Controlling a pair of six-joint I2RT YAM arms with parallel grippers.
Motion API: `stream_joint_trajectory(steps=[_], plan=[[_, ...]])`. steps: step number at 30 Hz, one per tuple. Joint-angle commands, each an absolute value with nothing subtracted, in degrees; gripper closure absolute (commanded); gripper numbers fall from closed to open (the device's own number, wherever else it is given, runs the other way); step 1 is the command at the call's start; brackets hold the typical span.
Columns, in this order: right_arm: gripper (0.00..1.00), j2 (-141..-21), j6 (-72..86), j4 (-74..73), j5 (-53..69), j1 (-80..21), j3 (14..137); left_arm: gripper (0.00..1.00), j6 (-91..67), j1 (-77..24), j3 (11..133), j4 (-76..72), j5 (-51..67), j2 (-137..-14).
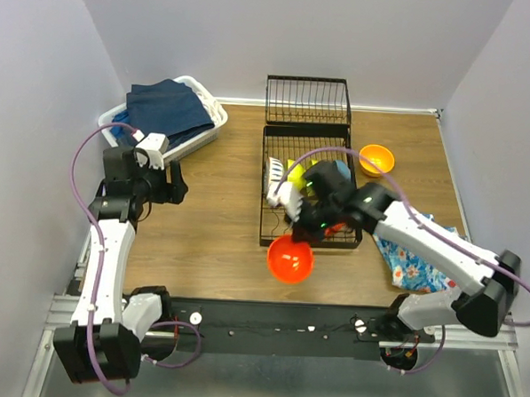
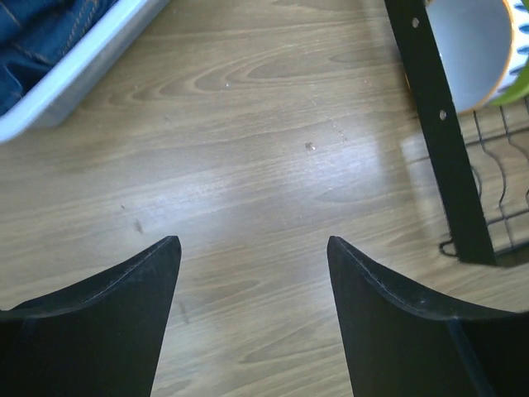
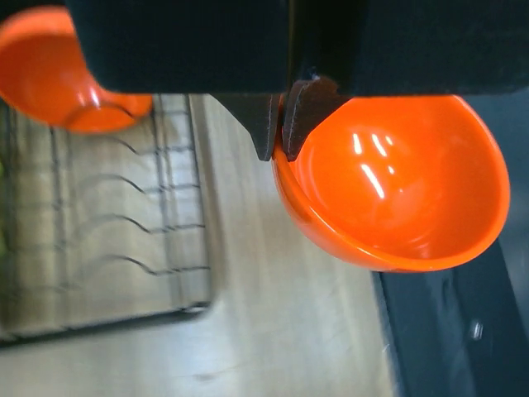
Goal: Load the bowls into the dish rack
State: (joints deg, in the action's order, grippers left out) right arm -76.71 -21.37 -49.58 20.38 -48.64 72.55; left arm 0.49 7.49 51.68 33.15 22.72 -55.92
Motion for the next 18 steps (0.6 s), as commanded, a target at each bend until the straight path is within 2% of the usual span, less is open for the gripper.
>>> stream_joint_trajectory(steps=[1,16,17,18], plan=[[0.99,-82.7,-30.1,-49.4,14.2,-59.6,72.7,0.20,9.8,7.6,52.7,37.7,24.7,-52.3],[0.99,-104.6,-32.9,-42.8,14.0,-64.0,82.8,0.20,18.4,7.6,55.9,50.1,27.1,-37.1],[0.98,-105.1,-32.9,-42.6,14.1,-64.0,83.1,0.20,18.5,7.6,56.2,50.4,27.9,-36.0],[0.92,-105.7,-32.9,-42.5,14.3,-64.1,83.7,0.19,19.2,7.6,56.8,51.5,29.8,-35.8]])
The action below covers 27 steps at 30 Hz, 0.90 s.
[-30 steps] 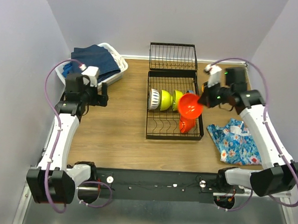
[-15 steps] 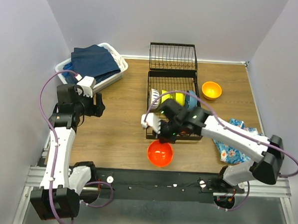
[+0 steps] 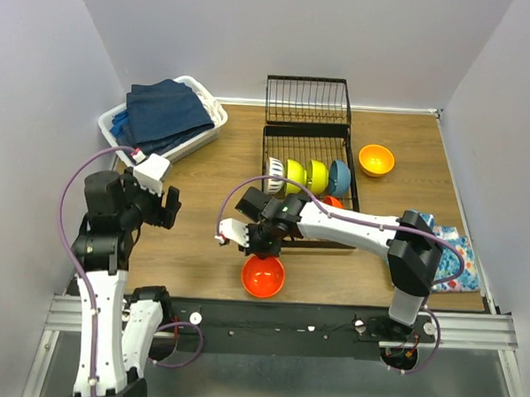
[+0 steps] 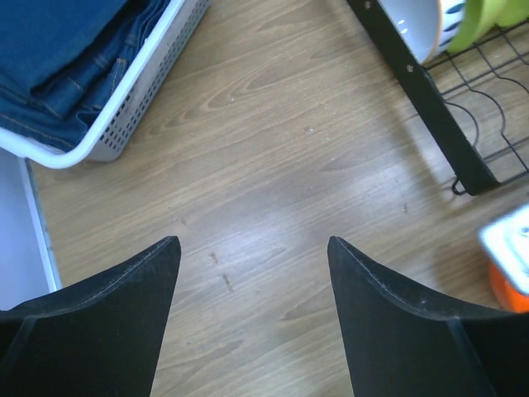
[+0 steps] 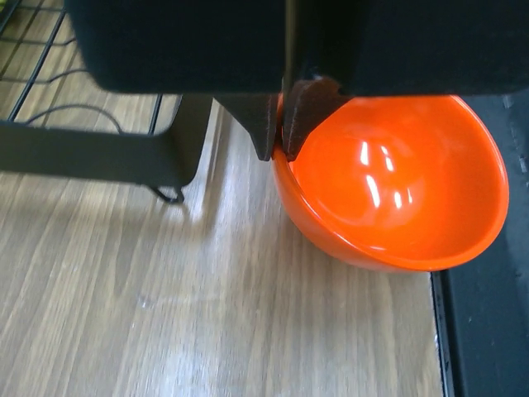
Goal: Load the bowls into the dish rack
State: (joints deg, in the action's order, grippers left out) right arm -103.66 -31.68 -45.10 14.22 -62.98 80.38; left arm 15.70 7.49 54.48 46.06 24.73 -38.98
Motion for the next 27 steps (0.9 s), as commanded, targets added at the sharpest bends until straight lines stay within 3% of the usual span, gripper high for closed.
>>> stream_joint_trajectory(steps=[1,2,3,6,14,19,23,24,25,27], plan=[[0.88,-105.9,-32.9,-42.6,14.5,-64.2,83.8,0.19,19.9,7.6,57.2,52.3,31.0,-35.6],[0.83,-106.0,-32.9,-42.6,14.7,-64.2,83.8,0.19,20.6,7.6,57.5,53.1,32.1,-35.9],[0.68,-105.7,-32.6,-42.5,14.9,-64.3,83.4,0.19,22.0,7.6,57.7,54.3,33.0,-36.0],[0.55,-105.0,-32.0,-42.7,14.8,-64.3,82.6,0.19,25.5,7.6,57.9,56.2,37.0,-36.6],[0.51,-91.9,-28.1,-45.4,7.7,-63.1,81.7,0.22,37.1,7.4,64.8,61.2,48.9,-38.3],[0.44,-84.6,-11.7,-47.2,9.8,-48.9,84.5,0.25,52.4,3.4,70.2,75.3,51.0,-44.1],[0.31,-80.7,-3.5,-43.8,7.4,-32.0,84.9,0.27,39.3,-17.3,67.9,66.0,37.3,-48.1],[0.25,-79.9,-1.3,-42.4,6.3,-29.8,84.9,0.28,32.4,-28.5,66.2,59.5,33.1,-49.0],[0.25,-79.5,-0.5,-42.1,5.5,-25.5,85.1,0.28,30.0,-33.1,65.7,57.1,26.3,-50.3],[0.22,-78.9,1.7,-41.5,5.3,-21.3,85.3,0.33,28.4,-36.6,65.6,52.4,27.7,-54.9]])
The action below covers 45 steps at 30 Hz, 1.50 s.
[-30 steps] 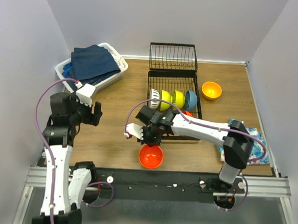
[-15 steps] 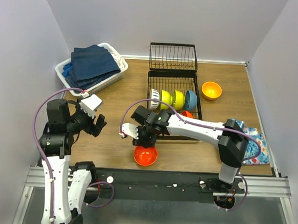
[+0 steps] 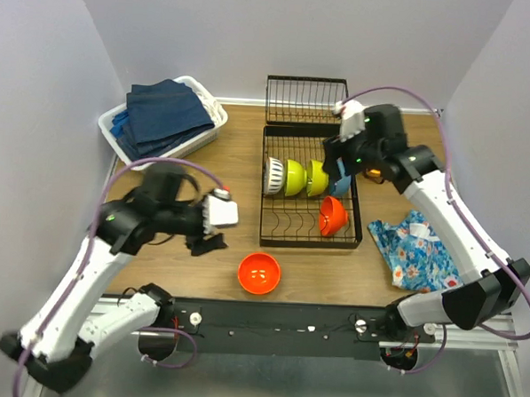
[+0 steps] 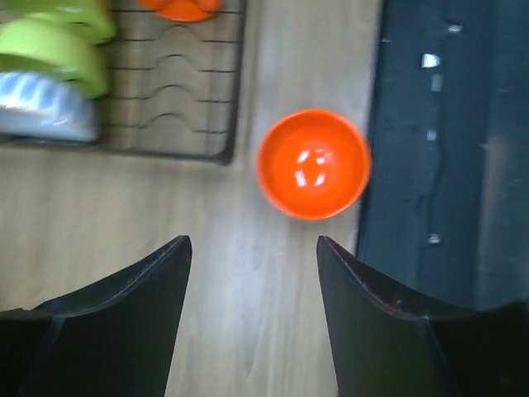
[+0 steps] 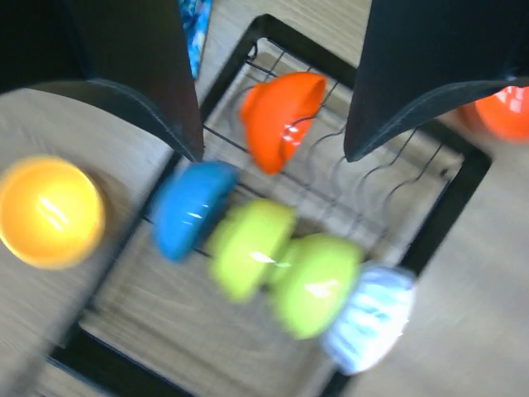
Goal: Load the bowls into the dish rack
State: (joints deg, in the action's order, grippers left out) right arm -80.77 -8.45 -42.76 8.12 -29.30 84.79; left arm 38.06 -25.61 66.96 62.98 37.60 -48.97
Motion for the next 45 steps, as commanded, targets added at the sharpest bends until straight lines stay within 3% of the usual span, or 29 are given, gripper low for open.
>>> stream_joint_trajectory(steps=[1,8,15,23,27,38,45], plan=[[0.22,-78.3,1.9,-41.4,4.5,-17.7,85.8,0.34,25.3,-38.8,65.3,50.9,26.5,-56.1],[0.22,-72.4,0.9,-41.0,3.7,-11.7,81.7,0.34,25.6,-59.6,53.5,46.9,16.4,-58.8],[0.21,-67.0,0.6,-41.7,4.0,-9.0,75.5,0.36,25.5,-69.2,43.3,41.5,12.4,-59.2],[0.21,-63.9,1.9,-41.5,7.6,-3.7,70.4,0.41,26.1,-70.0,41.9,36.7,9.6,-62.6],[0.21,-63.5,1.9,-41.5,8.0,-3.1,69.6,0.51,26.5,-70.2,41.4,35.4,11.6,-63.6],[0.21,-64.1,1.4,-41.0,8.3,-2.2,69.2,0.56,26.5,-72.1,38.1,34.8,13.6,-64.2],[0.21,-64.0,1.5,-40.9,8.6,-1.9,68.5,0.79,27.9,-72.1,37.4,35.4,15.2,-63.4]])
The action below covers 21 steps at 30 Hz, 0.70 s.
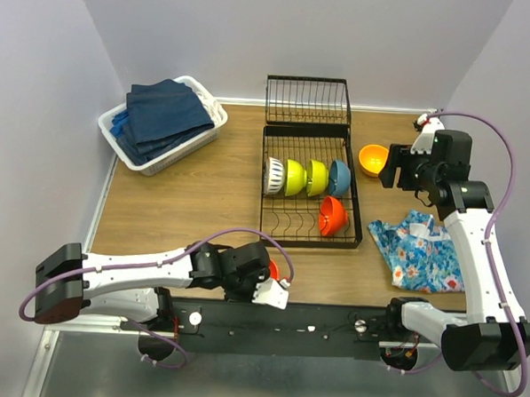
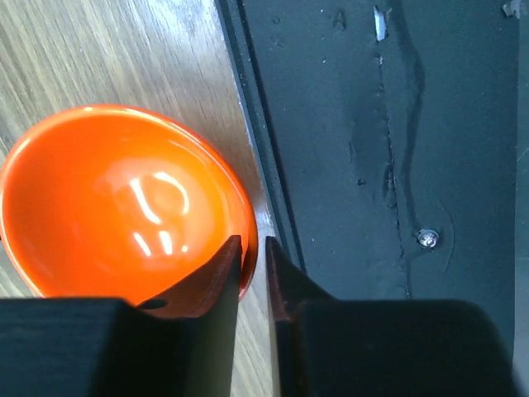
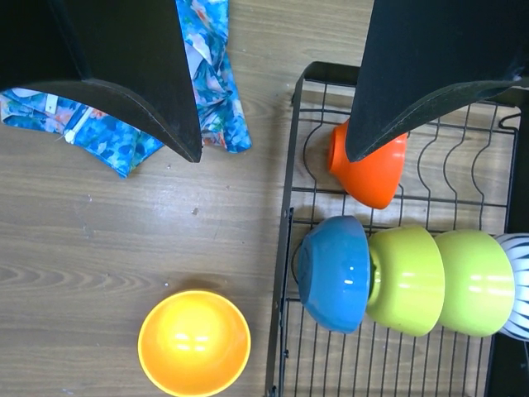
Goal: Load the bowls into the dish rack
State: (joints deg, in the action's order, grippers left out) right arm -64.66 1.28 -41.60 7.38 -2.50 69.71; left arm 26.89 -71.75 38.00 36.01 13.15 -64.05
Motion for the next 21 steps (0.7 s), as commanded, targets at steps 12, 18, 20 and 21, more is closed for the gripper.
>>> stream_joint_trajectory(steps=[12,18,20,21], plan=[[0.21,-64.2,0.7,-41.6,8.4,-1.6,68.4,1.00,39.9,-72.2,48.0,59.2,24.8,-53.1],[0.21,-65.7,0.7,-41.4,8.3,-1.6,69.6,1.00,38.3,-70.4,56.6,52.2,22.4,-55.5],[0.21,-65.9,0.7,-40.8,8.2,-1.6,69.3,1.00,34.7,-66.8,58.3,46.6,23.9,-59.4],[0.21,-66.0,0.8,-40.7,8.1,-1.6,69.2,1.00,32.5,-65.2,58.7,40.2,24.9,-60.7]])
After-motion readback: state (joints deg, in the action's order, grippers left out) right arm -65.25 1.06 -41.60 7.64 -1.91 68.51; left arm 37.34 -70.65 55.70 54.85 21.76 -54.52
